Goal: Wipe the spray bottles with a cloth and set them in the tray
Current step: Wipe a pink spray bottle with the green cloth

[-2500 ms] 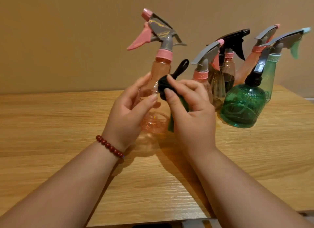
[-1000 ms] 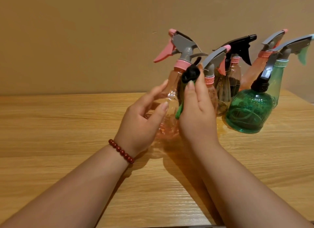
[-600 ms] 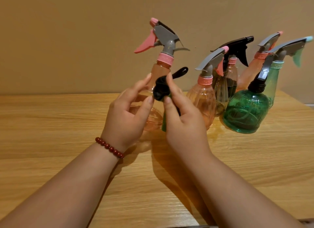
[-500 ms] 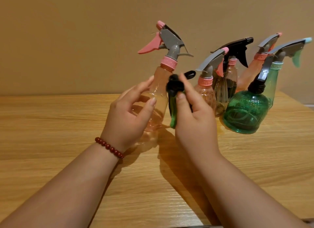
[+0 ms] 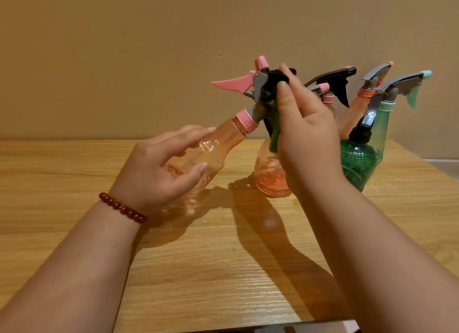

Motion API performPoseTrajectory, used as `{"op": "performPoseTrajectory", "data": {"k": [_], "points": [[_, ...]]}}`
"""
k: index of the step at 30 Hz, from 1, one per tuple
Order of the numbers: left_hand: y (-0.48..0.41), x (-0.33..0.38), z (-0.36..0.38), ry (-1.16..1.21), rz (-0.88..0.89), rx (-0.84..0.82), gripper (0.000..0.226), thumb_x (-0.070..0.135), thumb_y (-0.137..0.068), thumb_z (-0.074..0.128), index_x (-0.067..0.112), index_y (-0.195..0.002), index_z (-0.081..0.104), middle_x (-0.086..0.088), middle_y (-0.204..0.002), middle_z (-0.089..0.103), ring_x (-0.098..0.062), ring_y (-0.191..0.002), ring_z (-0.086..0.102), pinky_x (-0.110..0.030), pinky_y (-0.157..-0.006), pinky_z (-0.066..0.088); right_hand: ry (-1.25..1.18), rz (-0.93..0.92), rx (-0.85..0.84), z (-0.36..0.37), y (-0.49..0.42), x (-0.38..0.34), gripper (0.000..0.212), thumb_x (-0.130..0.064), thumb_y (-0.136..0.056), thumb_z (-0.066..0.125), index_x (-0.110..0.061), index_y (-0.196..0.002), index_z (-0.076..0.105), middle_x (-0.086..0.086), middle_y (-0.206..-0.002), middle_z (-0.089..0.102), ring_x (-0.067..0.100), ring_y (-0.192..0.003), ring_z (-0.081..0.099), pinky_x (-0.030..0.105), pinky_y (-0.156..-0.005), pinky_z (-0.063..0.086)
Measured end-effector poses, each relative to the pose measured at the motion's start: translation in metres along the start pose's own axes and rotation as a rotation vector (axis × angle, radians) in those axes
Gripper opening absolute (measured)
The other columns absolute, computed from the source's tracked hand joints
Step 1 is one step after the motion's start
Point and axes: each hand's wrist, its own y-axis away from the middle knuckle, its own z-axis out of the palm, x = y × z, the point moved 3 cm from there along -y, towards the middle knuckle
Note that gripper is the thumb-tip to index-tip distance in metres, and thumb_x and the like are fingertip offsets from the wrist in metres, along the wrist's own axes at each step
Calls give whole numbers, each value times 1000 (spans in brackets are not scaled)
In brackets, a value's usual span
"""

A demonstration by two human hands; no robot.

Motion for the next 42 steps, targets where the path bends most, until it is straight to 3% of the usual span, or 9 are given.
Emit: {"op": "performPoseTrajectory", "data": {"k": [5, 8, 12, 22, 25, 30, 33, 37, 42], "points": [[1, -2, 1, 17, 22, 7, 51, 34, -82, 62, 25, -132, 55, 14, -126, 57, -7, -106, 60, -29, -85, 52, 71, -108, 20, 2, -2, -8, 39, -16, -94, 59, -42, -123, 60, -18, -104, 63, 4, -104, 61, 35, -93, 52], [2, -3, 5, 7, -11, -30, 69, 47, -78, 66, 32, -141, 42, 12, -127, 56, -4, -105, 59, -23, -86, 52, 147, -180, 62, 3, -4, -13, 37, -16, -92, 61, -35, -124, 62, -4, -102, 64, 6, -96, 61, 33, -87, 54], [2, -1, 7, 5, 7, -2, 66, 45, -77, 68, 31, -138, 46, 23, -125, 51, 0, -104, 56, -25, -86, 52, 112, -191, 129, 5, -9, -19, 25, -12, -90, 63, -29, -108, 70, -15, -98, 69, 2, -96, 65, 32, -84, 56], [1, -2, 5, -69, 82, 54, 60, 39, -81, 68, 17, -134, 53, 4, -131, 54, -9, -116, 56, -32, -94, 50, 152, -11, -34, 3, -15, -23, 23, -28, -83, 74, -25, -103, 63, -11, -89, 68, 0, -78, 66, 28, -72, 57], [1, -2, 6, -67, 77, 61, 59, 39, -80, 69, 17, -133, 54, 6, -131, 54, -7, -116, 55, -31, -94, 50, 199, -34, 25, 2, -18, -23, 21, -35, -83, 73, -19, -93, 65, -4, -81, 68, 11, -72, 66, 38, -67, 57], [2, -2, 7, -51, 62, 47, 57, 39, -79, 69, 21, -132, 54, 13, -129, 52, 2, -116, 53, -26, -95, 48, 185, -44, 108, 4, -15, -14, 27, -40, -90, 63, -14, -83, 65, 6, -76, 68, 26, -73, 63, 50, -70, 54], [2, -4, 6, -64, 51, 47, 58, 40, -79, 69, 20, -132, 55, 7, -129, 54, -6, -115, 56, -31, -95, 49, 75, 38, -3, 6, -15, -9, 11, -32, -88, 68, -23, -92, 63, -5, -79, 66, 10, -72, 62, 38, -70, 57], [2, -3, 6, -83, 61, 56, 59, 40, -79, 68, 17, -132, 55, 0, -131, 56, -14, -114, 58, -35, -94, 51, 77, 80, -63, 6, -18, -11, 27, -29, -78, 78, -25, -100, 63, -8, -90, 68, 8, -84, 67, 27, -71, 58], [2, -2, 8, -89, 81, 64, 58, 39, -79, 69, 17, -131, 56, 2, -130, 56, -12, -114, 58, -32, -95, 50, 97, 1, 86, 9, -19, -15, 28, -43, -82, 72, -16, -88, 67, 0, -82, 71, 14, -72, 66, 45, -72, 57]]}}
